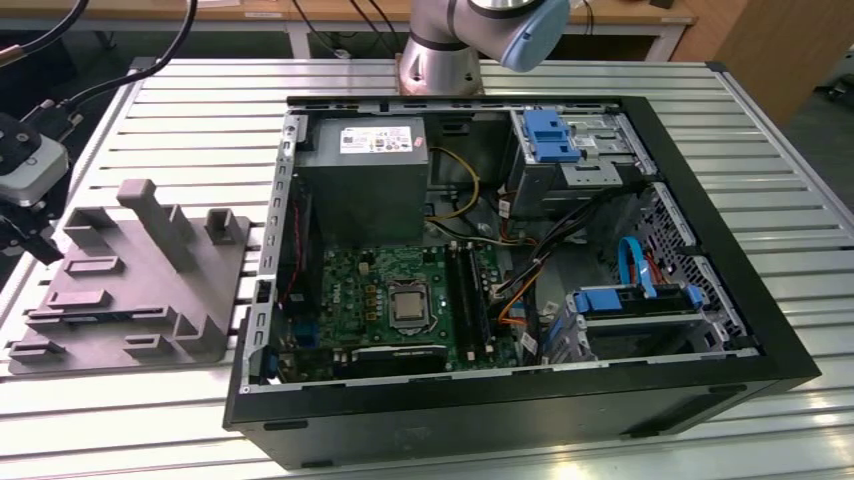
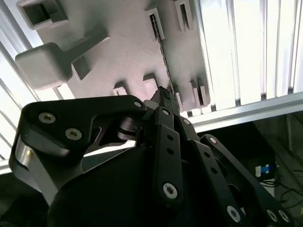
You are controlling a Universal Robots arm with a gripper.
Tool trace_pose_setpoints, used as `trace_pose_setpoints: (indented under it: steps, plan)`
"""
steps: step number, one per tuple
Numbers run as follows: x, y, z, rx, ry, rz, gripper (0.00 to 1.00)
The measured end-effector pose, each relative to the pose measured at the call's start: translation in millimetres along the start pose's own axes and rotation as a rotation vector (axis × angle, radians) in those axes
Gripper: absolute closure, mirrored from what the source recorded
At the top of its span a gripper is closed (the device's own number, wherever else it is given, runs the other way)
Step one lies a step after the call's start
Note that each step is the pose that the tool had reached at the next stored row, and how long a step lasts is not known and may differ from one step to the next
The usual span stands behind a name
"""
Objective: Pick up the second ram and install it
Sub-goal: 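Pick up the second ram and move it above second insertion slot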
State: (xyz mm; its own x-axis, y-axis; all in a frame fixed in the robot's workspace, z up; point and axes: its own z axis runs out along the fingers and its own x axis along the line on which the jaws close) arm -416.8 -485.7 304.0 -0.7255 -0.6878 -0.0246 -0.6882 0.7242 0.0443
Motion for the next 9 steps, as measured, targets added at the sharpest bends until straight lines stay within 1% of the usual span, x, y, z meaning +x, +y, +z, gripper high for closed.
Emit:
trace_pose_setpoints:
  steps: [9]
  plan:
    - [0.0,-0.1,1.3,-0.004,0.0072,-0.163,0.9]
